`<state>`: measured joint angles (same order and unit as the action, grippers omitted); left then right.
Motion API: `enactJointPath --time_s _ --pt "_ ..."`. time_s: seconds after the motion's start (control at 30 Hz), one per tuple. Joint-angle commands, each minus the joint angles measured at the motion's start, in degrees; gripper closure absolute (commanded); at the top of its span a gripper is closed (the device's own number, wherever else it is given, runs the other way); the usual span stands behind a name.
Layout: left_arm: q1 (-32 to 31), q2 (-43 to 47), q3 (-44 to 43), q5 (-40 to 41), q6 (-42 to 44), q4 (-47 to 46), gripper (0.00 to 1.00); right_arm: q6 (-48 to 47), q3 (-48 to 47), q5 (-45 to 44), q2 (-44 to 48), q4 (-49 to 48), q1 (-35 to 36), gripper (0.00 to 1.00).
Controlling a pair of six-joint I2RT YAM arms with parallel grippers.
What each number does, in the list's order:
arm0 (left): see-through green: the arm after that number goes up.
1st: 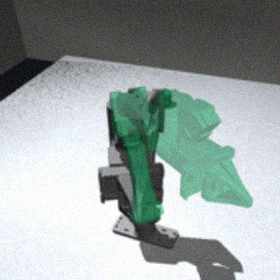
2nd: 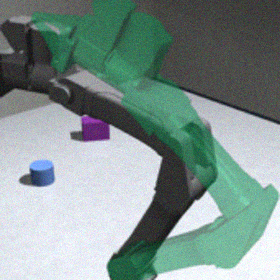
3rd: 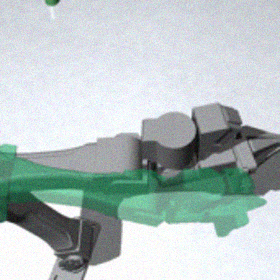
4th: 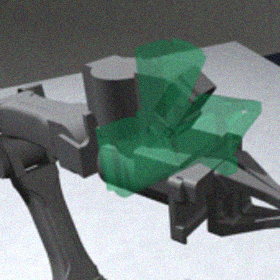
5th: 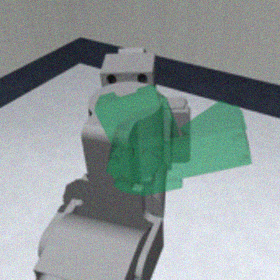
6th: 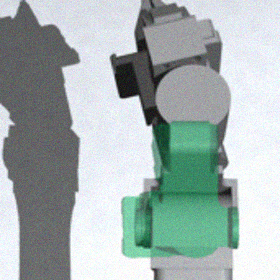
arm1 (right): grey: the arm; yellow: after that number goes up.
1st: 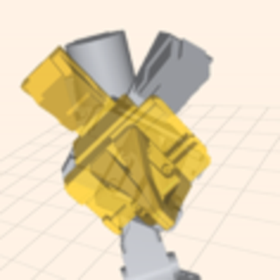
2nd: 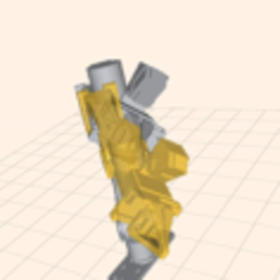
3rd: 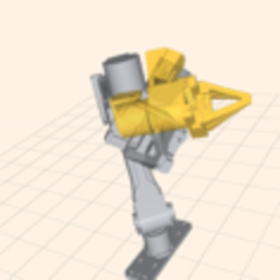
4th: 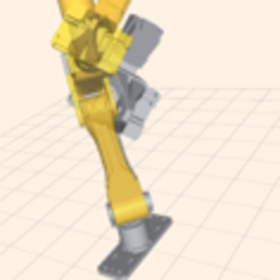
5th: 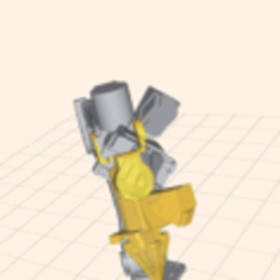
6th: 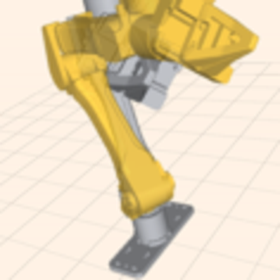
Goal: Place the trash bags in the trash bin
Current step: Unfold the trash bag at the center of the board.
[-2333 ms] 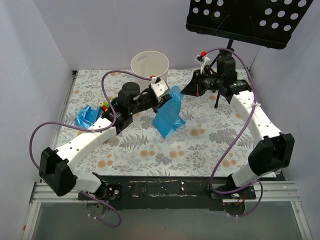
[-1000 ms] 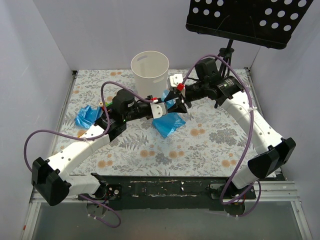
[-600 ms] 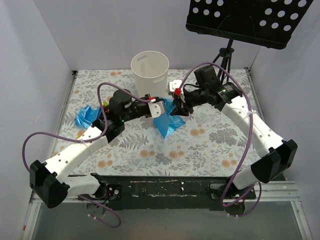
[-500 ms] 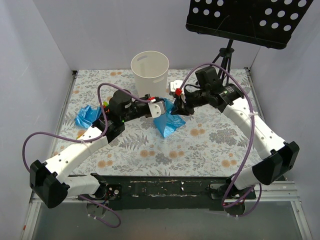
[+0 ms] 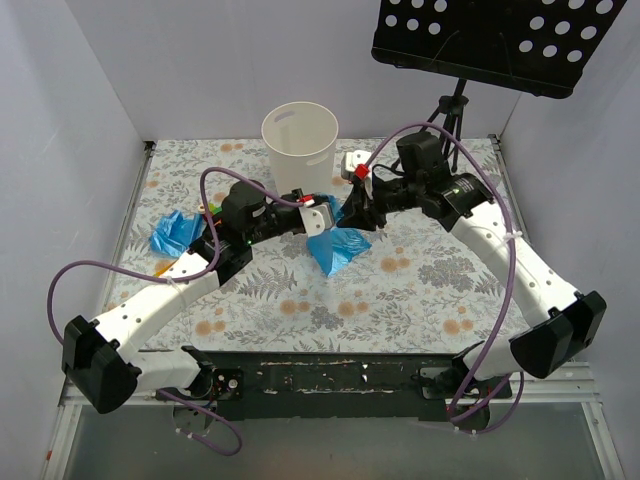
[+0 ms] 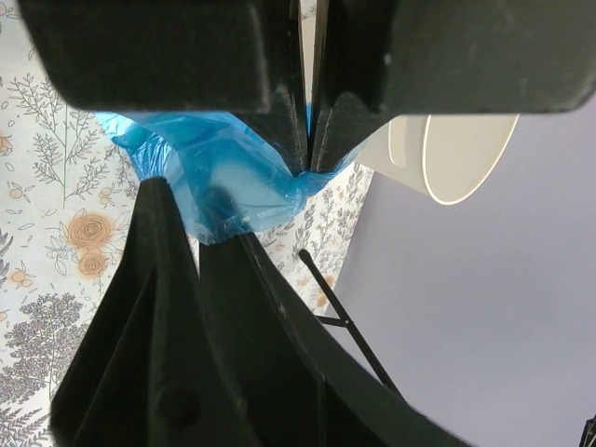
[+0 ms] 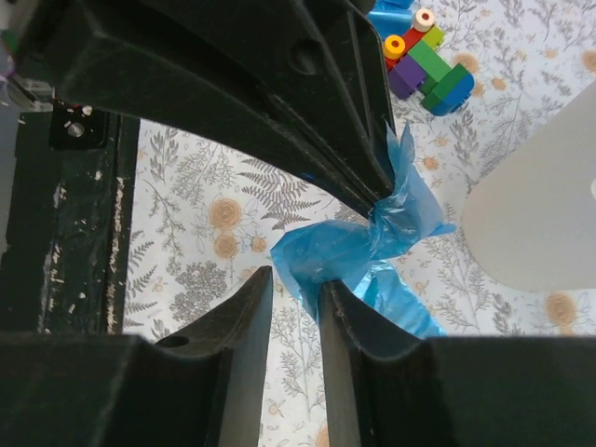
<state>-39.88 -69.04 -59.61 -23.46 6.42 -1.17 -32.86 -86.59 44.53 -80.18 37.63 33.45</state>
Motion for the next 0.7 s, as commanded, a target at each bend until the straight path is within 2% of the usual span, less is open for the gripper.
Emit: enactJointPath --time_s 0.0,0.07,0.1,0.13,0.2,0.3,0.43,0.53,0.6,0.67 --pt "-0.11 0.3 -0.77 -0.09 0.61 -1.2 1.0 4.39 0.28 0.82 -1.99 -4.49 0.03 0.73" --pt "-0.11 0.57 -0.68 0.43 0.62 -1.2 1.0 4.3 0.19 0.29 -2.35 -4.49 -0.05 0.79" --pt "-0.11 0.74 -0.68 0.61 0.62 -1.2 1.0 3.86 0.19 0.38 -2.26 -4.4 -0.05 0.92" --pt "-0.11 0.74 -0.59 1.05 0.62 -1.2 1.0 3.6 0.28 0.29 -1.91 -4.14 -0.05 0.99" --pt "-0.11 0.74 -0.24 2.97 0.09 -1.46 1.0 3.86 0.54 -0.24 -1.03 -3.79 -0.66 0.99" --pt "-0.11 0.13 -0.15 9.99 -3.15 -3.75 1.0 6.92 2.82 -1.2 1.6 -4.57 -4.26 0.99" --pt "0.41 1.0 -0.68 14.23 -5.97 -1.65 0.98 6.33 6.68 -8.04 5.81 -6.86 -6.38 0.99" --pt "0.59 3.55 0.9 11.08 -10.36 0.81 0.62 5.27 9.06 -12.44 7.76 -10.46 -6.29 0.99" --pt "0.5 5.05 1.52 9.23 -14.13 2.91 0.5 4.13 8.89 -14.47 7.67 -11.26 -6.12 0.99" --pt "0.5 5.4 0.73 8.96 -19.83 4.59 0.43 4.3 8.1 -15.26 7.06 -11.26 -6.12 0.99"
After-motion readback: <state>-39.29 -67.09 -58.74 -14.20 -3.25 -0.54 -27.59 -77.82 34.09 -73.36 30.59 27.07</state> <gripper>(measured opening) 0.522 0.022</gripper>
